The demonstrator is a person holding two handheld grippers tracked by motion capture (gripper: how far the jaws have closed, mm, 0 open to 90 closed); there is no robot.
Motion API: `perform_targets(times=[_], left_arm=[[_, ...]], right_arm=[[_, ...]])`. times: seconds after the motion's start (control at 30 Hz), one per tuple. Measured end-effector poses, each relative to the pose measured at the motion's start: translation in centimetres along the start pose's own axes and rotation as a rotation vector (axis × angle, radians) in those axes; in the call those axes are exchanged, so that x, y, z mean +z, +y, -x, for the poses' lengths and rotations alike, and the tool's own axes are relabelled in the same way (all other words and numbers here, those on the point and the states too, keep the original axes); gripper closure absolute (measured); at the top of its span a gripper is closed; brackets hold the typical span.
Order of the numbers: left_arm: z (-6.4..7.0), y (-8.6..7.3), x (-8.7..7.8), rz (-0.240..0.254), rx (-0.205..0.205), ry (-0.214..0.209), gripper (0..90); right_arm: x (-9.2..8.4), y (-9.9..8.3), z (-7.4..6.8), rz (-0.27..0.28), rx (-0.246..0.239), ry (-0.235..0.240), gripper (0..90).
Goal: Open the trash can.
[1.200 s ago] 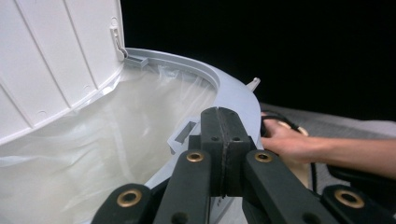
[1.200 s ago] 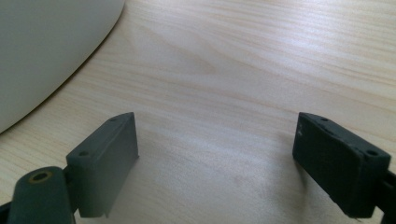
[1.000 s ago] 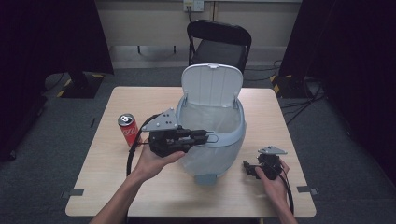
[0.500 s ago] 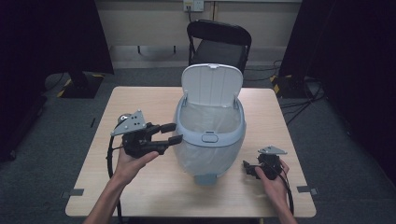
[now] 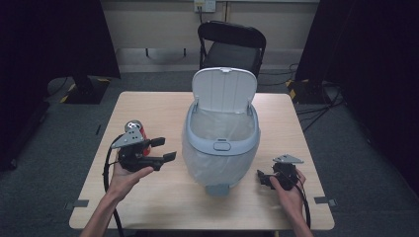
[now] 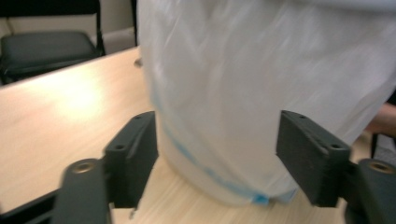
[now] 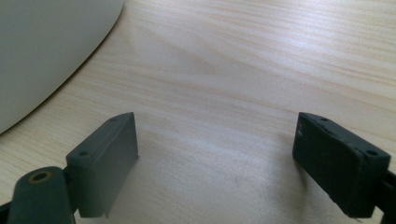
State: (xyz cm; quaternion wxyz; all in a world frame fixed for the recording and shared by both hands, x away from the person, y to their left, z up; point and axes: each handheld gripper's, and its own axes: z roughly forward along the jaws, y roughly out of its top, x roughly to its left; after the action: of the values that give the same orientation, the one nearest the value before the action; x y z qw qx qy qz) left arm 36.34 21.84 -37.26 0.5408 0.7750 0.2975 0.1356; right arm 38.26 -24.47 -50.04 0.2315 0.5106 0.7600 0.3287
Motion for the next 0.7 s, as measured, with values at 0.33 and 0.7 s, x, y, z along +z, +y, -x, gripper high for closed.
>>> perform_targets(times=[0.33,0.7], left_arm=[[-2.0,-4.0,-1.4,-0.116,-0.103,0.059,25.5],[-4.0,-8.0,-2.1,-0.122,-0.137,0.179,24.5]], right_arm=[[0.0,0.0,0.0,0.0,0.0,-0.001,12.9],[0.0,0.0,0.0,0.0,0.0,0.0,12.9]])
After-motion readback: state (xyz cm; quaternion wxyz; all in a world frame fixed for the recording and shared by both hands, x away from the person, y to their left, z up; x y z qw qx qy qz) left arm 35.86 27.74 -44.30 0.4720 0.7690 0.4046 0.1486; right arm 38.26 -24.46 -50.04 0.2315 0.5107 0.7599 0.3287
